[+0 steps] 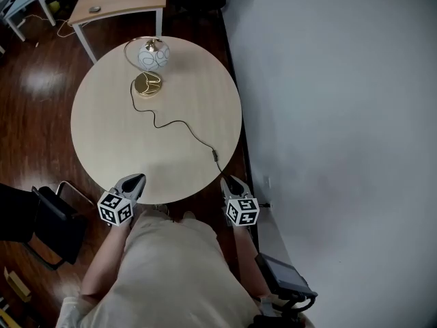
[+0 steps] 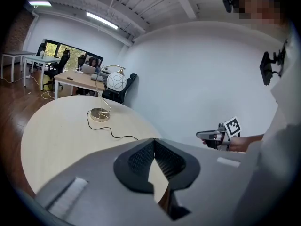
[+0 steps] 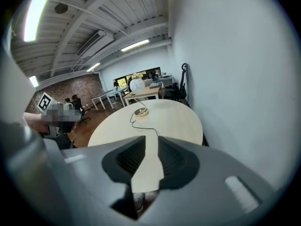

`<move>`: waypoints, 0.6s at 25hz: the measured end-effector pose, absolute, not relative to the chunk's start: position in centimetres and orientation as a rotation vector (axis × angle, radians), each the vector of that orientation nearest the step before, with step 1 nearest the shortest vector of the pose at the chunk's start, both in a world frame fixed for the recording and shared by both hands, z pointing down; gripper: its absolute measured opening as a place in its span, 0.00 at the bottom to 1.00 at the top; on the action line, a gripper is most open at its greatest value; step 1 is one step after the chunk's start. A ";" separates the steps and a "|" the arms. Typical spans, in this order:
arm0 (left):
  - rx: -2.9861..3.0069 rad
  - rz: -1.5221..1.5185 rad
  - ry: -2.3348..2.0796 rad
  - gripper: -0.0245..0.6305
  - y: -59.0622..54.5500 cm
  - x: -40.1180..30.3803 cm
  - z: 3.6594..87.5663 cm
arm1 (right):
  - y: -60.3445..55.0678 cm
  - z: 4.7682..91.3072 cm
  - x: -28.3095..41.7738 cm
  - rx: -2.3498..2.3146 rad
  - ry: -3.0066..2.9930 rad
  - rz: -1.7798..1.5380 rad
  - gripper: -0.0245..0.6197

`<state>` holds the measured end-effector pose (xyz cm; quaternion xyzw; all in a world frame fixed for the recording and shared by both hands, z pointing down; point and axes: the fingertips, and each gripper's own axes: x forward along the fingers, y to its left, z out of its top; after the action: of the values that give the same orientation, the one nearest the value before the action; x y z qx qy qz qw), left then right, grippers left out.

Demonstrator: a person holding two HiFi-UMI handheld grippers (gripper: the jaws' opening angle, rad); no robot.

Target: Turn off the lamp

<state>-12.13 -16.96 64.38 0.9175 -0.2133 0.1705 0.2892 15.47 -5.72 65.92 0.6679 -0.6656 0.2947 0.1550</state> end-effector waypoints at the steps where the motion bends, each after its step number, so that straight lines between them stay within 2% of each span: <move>1: 2.450 0.454 -0.560 0.04 -17.3 -12.2 64.5 | -5.8 66.1 15.4 1.915 -1.890 0.848 0.17; 15: 2.479 0.537 -0.362 0.04 -18.6 -11.9 67.2 | -6.7 68.2 13.9 1.907 -1.722 0.847 0.17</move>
<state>-11.94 -18.56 67.21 0.9272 -0.1355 0.2007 0.2859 13.93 -6.69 68.20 0.6881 -0.6213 0.3057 0.2166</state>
